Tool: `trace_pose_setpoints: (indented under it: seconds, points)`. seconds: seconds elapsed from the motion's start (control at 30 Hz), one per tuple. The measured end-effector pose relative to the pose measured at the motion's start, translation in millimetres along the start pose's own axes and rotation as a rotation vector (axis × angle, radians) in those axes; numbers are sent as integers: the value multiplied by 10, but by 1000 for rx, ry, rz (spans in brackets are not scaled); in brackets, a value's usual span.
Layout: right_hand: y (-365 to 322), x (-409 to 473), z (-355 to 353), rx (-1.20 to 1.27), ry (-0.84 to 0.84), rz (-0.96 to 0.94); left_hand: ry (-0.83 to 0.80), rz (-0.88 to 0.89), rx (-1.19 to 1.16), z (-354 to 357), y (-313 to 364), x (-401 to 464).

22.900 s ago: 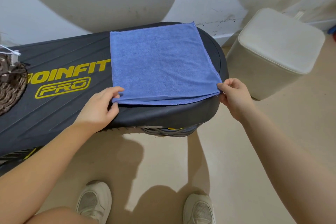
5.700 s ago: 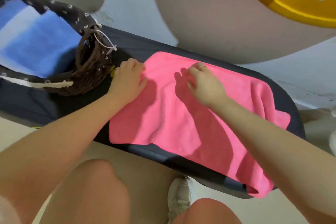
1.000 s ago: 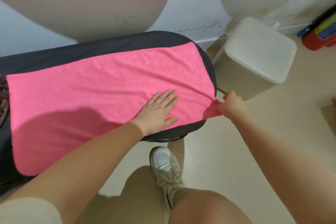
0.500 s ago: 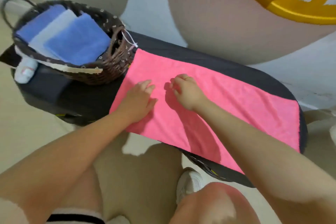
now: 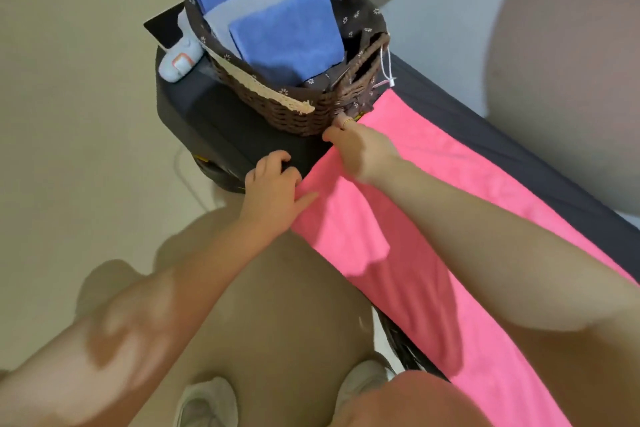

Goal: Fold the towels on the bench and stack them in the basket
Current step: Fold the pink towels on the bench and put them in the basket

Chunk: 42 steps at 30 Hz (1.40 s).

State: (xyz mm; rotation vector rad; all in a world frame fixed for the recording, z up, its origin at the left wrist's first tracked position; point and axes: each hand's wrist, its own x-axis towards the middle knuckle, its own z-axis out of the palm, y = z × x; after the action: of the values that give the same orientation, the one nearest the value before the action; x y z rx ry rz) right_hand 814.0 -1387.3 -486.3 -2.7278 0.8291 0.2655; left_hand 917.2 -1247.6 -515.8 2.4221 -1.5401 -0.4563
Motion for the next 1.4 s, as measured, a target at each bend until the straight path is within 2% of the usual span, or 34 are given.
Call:
trace_pose_setpoints:
  seconds: [0.1, 0.27, 0.37, 0.5, 0.57, 0.63, 0.73, 0.83, 0.93, 1.0, 1.07, 1.23, 1.4]
  points:
    - [48, -17, -44, -106, -7, -14, 13, 10, -74, 20, 45, -8]
    - [237, -118, -175, -342, 11, 39, -35, 42, -361, -140, 105, 39]
    - [441, -218, -216, -397, 114, 197, -64, 22, -427, -246, 140, 102]
    - [702, -321, -275, -317, 170, 452, -31, 14, -440, -344, 175, 162]
    - [750, -333, -321, -199, 177, 559, 21, 7, -459, -404, 172, 172]
    - [737, -319, -375, 42, 260, 634, 42, 24, -500, -490, 173, 187]
    - [641, -211, -497, 298, 441, 603, 63, 52, -507, -665, 157, 219]
    - [485, -64, -709, 515, 525, 608, 83, 39, -548, -866, 127, 253]
    - [351, 31, -986, 887, 630, 608, 140, 24, -666, -1085, 134, 292]
    - [319, 17, -1130, 1082, 684, 607, 139, 82, -716, -1198, 203, 292]
    - [348, -105, -1207, 1097, 743, 637, 66, 189, -727, -1248, 334, 248]
    - [582, -743, -1051, 1233, 855, 777, -268, 390, -703, -1029, 802, 48]
    - [921, -1541, -800, 1111, 886, 964, -538, 553, -760, -602, 1320, -230]
